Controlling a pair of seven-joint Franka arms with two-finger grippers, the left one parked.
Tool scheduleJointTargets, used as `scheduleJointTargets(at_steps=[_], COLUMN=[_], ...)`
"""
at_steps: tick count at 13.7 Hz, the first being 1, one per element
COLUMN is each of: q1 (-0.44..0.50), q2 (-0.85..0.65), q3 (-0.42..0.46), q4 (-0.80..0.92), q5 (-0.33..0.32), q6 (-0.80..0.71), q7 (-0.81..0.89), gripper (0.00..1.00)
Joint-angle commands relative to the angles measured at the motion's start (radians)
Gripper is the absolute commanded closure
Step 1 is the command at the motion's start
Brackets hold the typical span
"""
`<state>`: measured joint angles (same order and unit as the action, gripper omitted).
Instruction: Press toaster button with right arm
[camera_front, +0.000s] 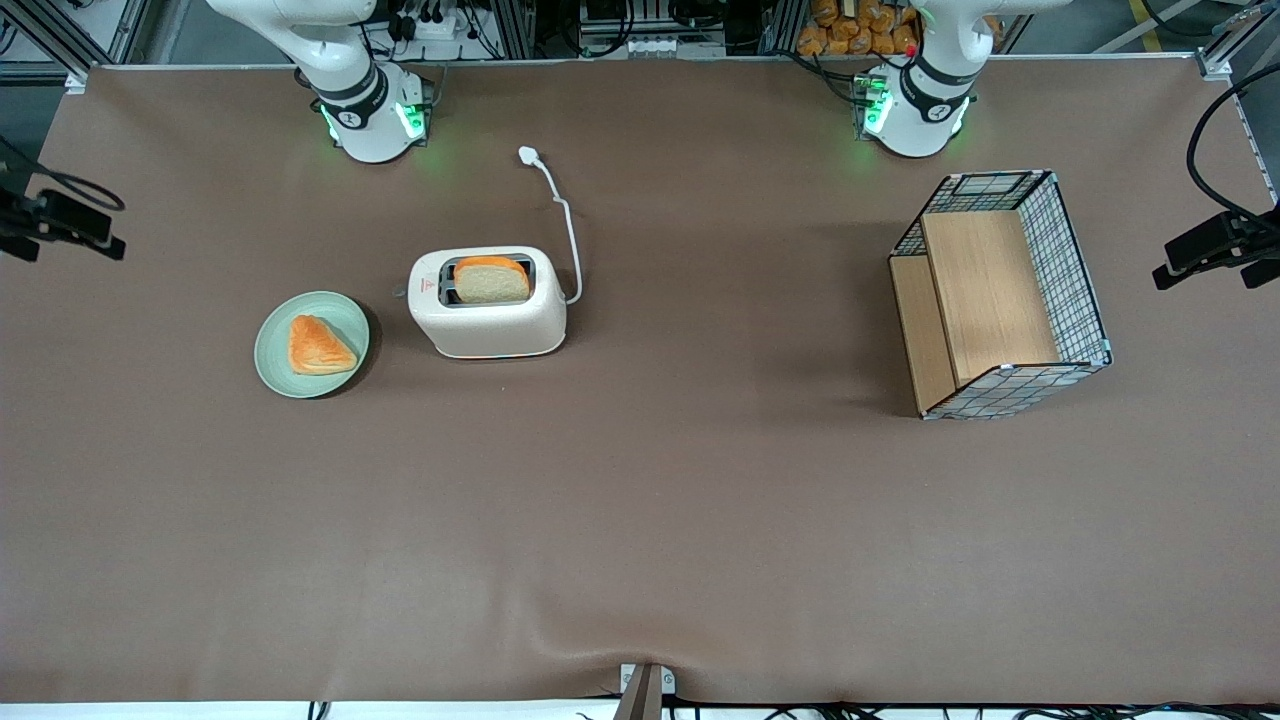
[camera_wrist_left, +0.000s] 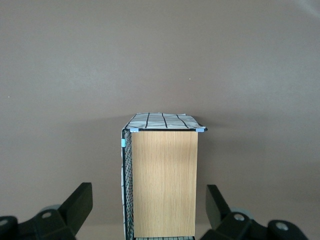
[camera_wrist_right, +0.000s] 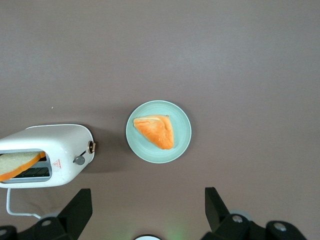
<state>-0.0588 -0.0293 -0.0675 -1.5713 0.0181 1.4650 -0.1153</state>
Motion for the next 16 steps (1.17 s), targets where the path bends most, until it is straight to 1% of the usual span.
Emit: scheduleJointTargets(at_steps=[1, 2, 3, 7, 9, 13, 14, 16], q1=[0.014, 0.036, 0.045, 0.027, 0.027, 0.027, 0.042, 0.043], q2=[-0.026, -0.026, -0.027, -0.014, -0.008, -0.008, -0.005, -0.004], q3=[-0.024, -0.047, -0.052, -0.043, -0.043, -0.015, -0.017, -0.015], q4=[-0.032, -0.029, -0.026, 0.013, 0.025, 0.057, 0.059, 0.057], q5=[0.002, 0.003, 0.003, 0.005, 0.019, 0.008, 0.000, -0.001], q6=[-0.008, -0.037, -0.052, -0.072, -0.104, -0.094, -0.092, -0.068], q7=[0.066, 0.098, 0.111, 0.118, 0.138, 0.126, 0.126, 0.126], gripper=[0.00, 0.00, 0.00, 0.00, 0.00, 0.00, 0.00, 0.00])
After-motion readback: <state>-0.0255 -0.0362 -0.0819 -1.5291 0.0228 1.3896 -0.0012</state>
